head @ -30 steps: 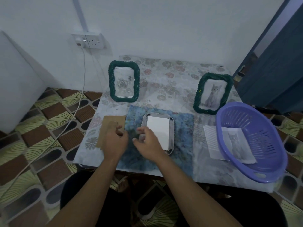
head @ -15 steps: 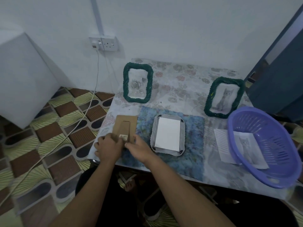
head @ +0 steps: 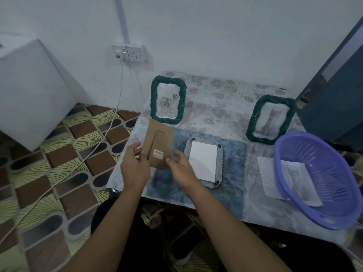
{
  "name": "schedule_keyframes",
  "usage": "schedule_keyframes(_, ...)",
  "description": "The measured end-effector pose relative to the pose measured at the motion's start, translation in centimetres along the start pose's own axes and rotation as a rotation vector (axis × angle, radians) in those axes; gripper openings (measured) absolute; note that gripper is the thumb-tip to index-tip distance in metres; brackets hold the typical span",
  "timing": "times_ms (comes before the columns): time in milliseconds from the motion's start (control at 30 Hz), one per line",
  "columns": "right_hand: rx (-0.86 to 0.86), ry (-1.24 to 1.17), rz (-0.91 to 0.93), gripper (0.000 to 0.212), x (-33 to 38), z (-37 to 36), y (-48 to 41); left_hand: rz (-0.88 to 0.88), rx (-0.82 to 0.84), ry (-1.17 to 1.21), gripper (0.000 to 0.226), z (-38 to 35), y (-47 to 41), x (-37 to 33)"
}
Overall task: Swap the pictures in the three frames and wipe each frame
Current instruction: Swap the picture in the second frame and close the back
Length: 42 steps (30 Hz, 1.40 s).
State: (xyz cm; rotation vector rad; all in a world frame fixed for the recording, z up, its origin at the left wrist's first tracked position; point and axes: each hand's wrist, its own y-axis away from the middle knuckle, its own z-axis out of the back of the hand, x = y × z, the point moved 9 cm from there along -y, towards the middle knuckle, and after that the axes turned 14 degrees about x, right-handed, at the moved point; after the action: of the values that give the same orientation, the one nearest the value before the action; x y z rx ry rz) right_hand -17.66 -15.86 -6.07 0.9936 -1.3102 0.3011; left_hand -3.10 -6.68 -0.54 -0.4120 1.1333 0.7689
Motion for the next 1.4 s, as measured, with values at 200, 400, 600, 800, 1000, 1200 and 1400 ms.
schedule_keyframes(200, -0.214, -0.016, 0.115, 0.019, 1.2, 7.1, 2.3, 0.144, 0.202, 0.426, 0.023, -4.8, 0.3, 1.2)
schedule_keyframes(400, -0.314, 0.017, 0.130, 0.006, 0.9, 12.8, 5.1, 0.161, 0.336, 0.315, 0.005, -9.0, 1.4, 0.6)
schedule_keyframes(600, -0.422, 0.168, 0.062, 0.018, -0.4, 16.1, 6.3, 0.171, 0.328, 0.094, 0.019, -12.0, 1.0, 0.2)
schedule_keyframes(800, -0.451, 0.340, -0.027, 0.024, -1.7, 17.5, 6.1, 0.118, 0.358, -0.086, 0.019, -13.7, 0.5, -0.3)
schedule_keyframes(1000, -0.447, 0.399, -0.073, 0.023, -2.4, 17.5, 5.7, 0.085, 0.361, -0.170, 0.018, -13.9, 0.5, -0.2)
schedule_keyframes(1200, -0.448, 0.425, -0.086, 0.020, -2.4, 17.3, 5.8, 0.055, 0.382, -0.273, 0.015, -14.3, 0.6, -0.1)
schedule_keyframes(1400, -0.458, 0.479, -0.122, 0.021, -2.6, 17.5, 5.8, 0.048, 0.389, -0.296, 0.014, -14.6, 0.5, 0.0)
